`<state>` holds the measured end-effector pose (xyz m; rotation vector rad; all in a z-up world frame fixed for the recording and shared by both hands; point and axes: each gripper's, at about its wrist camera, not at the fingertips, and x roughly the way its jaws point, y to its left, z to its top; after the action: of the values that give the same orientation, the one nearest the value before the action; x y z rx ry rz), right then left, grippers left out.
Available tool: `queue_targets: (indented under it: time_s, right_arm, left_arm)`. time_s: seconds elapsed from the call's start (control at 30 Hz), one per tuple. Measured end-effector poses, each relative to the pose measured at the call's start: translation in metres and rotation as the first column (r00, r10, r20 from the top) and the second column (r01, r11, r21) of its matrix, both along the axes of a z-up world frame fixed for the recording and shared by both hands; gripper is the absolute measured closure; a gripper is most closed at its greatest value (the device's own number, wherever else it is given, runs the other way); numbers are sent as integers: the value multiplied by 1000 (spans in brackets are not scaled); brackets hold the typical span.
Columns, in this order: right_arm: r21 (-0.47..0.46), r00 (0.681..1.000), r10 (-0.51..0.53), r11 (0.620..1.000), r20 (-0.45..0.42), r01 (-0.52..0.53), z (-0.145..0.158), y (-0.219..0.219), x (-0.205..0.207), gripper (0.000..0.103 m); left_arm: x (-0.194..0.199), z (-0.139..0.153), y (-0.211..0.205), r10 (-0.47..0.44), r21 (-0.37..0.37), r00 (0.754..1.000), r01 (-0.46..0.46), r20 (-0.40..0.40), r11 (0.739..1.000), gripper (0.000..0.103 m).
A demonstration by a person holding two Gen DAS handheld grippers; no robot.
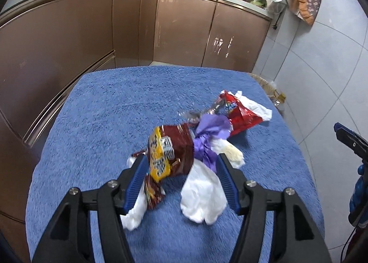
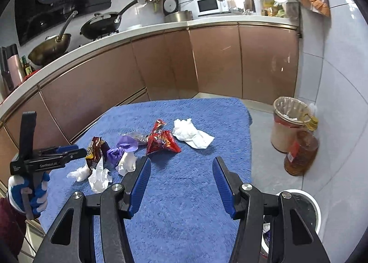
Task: Collect trash
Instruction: 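Move both grippers back over the remaining trash on the table, then grasp the brown snack bag with the left gripper while the right gripper grasps the red snack bag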
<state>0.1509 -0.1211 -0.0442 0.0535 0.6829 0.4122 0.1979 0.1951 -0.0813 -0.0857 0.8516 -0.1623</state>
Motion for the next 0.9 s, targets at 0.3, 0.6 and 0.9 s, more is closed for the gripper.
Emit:
queue_targets:
  time_s: [0.3, 0.6, 0.9]
  right_arm:
    - [-25, 995, 94, 995, -36, -95, -19, 37, 44, 50]
    - [-46, 978, 186, 980, -95, -191, -54, 89, 87, 50]
    - [-39, 972, 185, 981, -147, -192, -78, 109, 119, 78]
  left_arm:
    - [27, -17, 1, 9, 7, 999, -9, -35, 1000, 45]
    - [37, -28, 15, 24, -24, 998, -25, -52, 999, 78]
    - [37, -24, 22, 26, -73, 999, -29, -41, 997, 88]
